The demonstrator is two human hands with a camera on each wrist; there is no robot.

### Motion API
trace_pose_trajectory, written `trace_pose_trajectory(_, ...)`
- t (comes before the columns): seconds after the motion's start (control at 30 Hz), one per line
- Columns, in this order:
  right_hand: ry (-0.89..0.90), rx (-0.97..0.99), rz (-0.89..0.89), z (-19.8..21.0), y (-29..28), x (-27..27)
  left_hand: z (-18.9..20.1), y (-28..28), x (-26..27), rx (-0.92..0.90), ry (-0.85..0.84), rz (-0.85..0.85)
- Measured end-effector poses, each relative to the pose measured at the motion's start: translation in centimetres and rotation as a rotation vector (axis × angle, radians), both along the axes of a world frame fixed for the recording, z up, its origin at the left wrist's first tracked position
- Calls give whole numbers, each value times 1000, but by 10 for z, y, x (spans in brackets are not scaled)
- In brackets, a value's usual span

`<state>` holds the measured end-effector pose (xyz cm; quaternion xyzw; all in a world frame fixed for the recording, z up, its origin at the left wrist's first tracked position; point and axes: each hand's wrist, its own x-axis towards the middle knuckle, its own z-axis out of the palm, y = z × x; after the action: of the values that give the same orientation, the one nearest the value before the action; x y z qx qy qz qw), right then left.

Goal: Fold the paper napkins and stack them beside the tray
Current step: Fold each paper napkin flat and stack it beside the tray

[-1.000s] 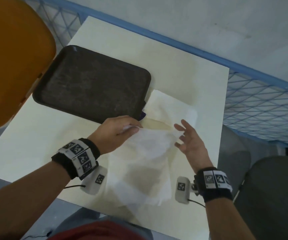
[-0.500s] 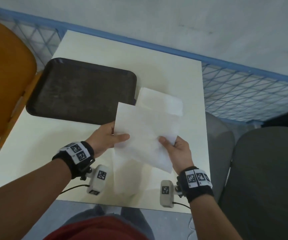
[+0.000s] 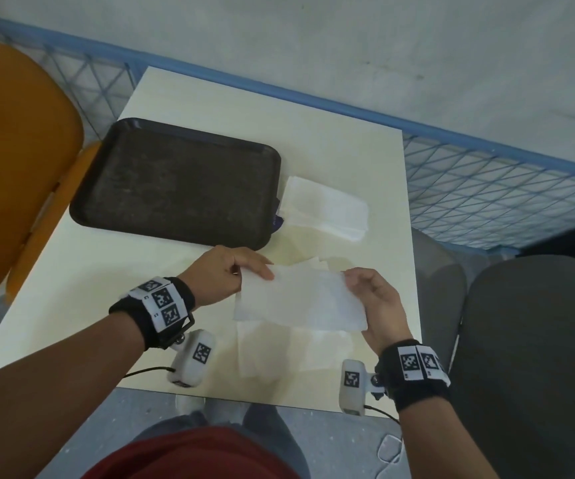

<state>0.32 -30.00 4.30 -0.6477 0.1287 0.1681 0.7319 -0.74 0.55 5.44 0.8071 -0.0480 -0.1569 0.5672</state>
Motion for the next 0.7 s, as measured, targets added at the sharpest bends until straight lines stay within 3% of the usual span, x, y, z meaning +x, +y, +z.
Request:
trace_pose_trajectory(0.2,0,-359,8,-23,-11,-14,-23,7,-9,238,84,-219)
trace_pose_trajectory(0.3,23,-596,113,-38,-10,-16,-41,3,-15,397,137,-195)
trace_pose_trajectory(0.4,-32,-823,216,-54,-5,-21,-58,-17,-21,540,20,-141)
trace_pose_trajectory(0.57,-386,-1227,551,-75,26,-49,-82,-63,-42,797,-217,-438)
trace_pose_trajectory(0.7,-348,-1286,909,-84,52,-68,-96,-72,-50,934,-259,-463)
